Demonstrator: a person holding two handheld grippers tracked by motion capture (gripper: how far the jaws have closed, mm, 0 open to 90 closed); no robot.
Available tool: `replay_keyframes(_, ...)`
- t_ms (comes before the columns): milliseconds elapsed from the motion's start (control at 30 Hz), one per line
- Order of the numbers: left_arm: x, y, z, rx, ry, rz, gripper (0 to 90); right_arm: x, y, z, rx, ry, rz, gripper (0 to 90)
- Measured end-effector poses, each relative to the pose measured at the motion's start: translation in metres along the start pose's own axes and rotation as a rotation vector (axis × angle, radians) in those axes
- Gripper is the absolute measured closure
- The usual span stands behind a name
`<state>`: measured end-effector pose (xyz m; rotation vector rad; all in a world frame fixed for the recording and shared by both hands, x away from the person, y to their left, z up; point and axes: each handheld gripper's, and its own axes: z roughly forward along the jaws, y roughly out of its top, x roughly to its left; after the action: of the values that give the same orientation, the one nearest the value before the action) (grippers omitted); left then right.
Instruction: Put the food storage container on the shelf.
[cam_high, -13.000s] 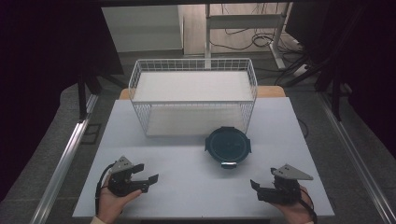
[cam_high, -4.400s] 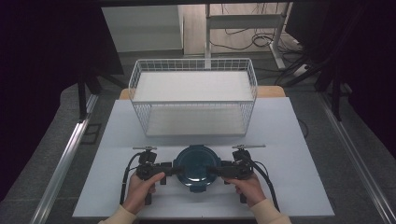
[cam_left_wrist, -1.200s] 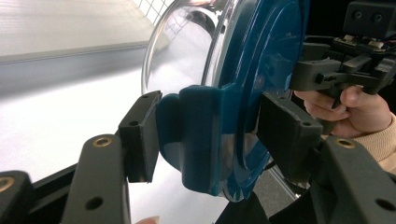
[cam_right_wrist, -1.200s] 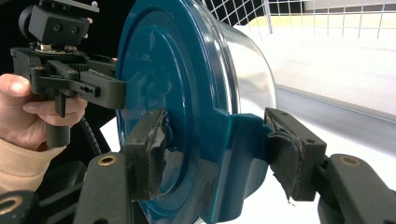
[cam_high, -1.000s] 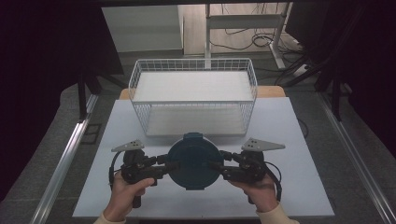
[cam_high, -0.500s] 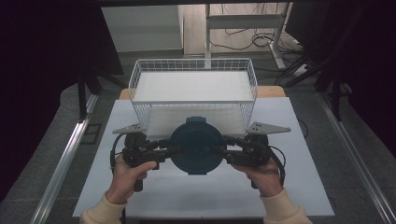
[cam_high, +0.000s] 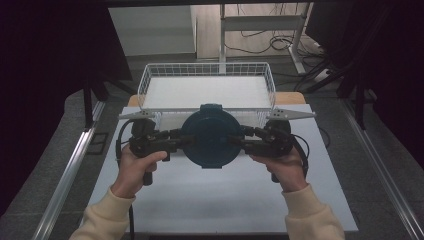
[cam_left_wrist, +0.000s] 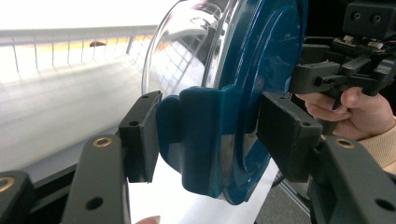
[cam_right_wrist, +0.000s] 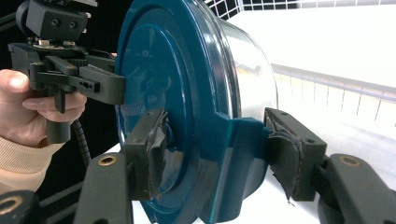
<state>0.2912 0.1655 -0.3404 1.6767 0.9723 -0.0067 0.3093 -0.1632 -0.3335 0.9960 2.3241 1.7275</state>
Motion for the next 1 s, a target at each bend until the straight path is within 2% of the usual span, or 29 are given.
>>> replay_keyframes(133, 0.003, 0.011, 0.000, -0.007, 0.000, 0.000, 41.2, -0.005, 0.018, 0.004, 0.001, 0.000, -0.009, 41.0)
replay_keyframes(367, 0.006, 0.033, 0.003, -0.008, 0.004, 0.015, 41.3, -0.014, 0.036, 0.005, 0.002, 0.000, -0.004, 41.1)
replay_keyframes(700, 0.006, 0.065, 0.004, -0.018, -0.010, 0.045, 41.4, -0.017, 0.063, 0.000, -0.011, -0.022, -0.019, 41.1)
replay_keyframes(733, 0.006, 0.067, 0.004, -0.020, -0.011, 0.047, 41.3, -0.017, 0.070, -0.001, -0.009, -0.025, -0.022, 41.1)
replay_keyframes(1000, 0.012, 0.086, 0.003, -0.025, -0.016, 0.051, 41.3, -0.021, 0.089, 0.002, -0.010, -0.032, -0.034, 41.0)
